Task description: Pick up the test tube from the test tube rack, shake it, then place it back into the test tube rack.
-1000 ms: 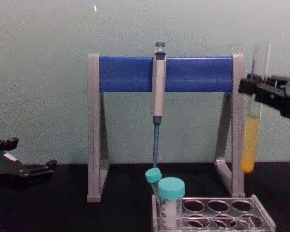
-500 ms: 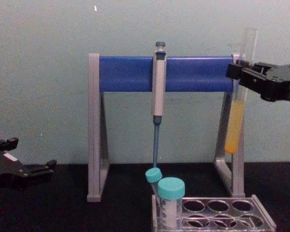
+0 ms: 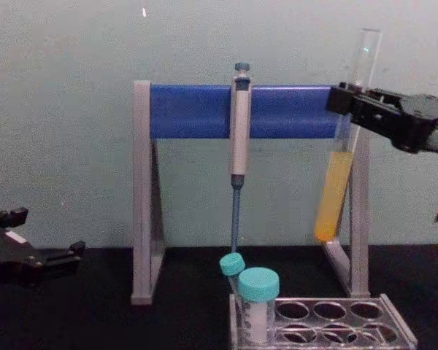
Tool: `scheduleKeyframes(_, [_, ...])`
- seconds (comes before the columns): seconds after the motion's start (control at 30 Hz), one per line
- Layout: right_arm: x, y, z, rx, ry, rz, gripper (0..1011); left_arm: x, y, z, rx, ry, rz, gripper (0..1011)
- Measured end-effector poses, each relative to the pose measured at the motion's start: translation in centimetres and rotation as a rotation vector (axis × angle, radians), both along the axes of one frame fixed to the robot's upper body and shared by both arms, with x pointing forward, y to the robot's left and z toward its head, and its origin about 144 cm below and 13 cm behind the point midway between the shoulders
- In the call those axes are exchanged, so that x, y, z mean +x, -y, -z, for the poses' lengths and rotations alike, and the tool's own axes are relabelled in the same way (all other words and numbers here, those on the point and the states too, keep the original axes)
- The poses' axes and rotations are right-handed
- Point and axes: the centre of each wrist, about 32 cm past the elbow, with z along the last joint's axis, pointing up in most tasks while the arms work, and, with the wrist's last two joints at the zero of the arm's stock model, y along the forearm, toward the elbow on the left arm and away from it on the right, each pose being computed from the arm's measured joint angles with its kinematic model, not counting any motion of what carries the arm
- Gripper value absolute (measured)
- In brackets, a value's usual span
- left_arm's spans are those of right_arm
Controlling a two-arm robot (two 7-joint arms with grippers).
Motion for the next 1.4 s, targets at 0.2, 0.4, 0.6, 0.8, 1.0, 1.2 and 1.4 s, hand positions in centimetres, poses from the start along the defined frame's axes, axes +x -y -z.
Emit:
scheduleKeyframes(0.2, [-1.4, 0.9, -0.2, -0.026, -0.020, -0.047, 233, 0.0, 0.0, 0.0, 0.000, 0.000, 0.000, 1001])
scheduleKeyframes(0.4, [-3.1, 2.6, -0.6, -0.085, -0.050, -0.011, 232, 0.0, 0.0, 0.0, 0.000, 0.000, 0.000, 1001])
scheduleKeyframes(0.6, [-4.2, 3.7, -1.7, -0.173, -0.035, 0.119, 232, 0.0, 0.0, 0.0, 0.000, 0.000, 0.000, 1001])
scheduleKeyframes(0.8, [-3.9, 3.3, -2.0, -0.205, 0.010, 0.203, 232, 0.0, 0.0, 0.0, 0.000, 0.000, 0.000, 1001])
scheduleKeyframes(1.0, [-2.5, 2.6, -1.4, -0.136, 0.036, 0.218, 232, 0.0, 0.0, 0.0, 0.000, 0.000, 0.000, 1001])
scheduleKeyframes(1.2, [-0.9, 1.8, -0.7, -0.059, 0.027, 0.173, 233, 0.0, 0.0, 0.0, 0.000, 0.000, 0.000, 1001])
scheduleKeyframes(1.4, [-0.2, 0.9, -0.1, 0.025, -0.015, 0.085, 232, 0.0, 0.0, 0.0, 0.000, 0.000, 0.000, 1001])
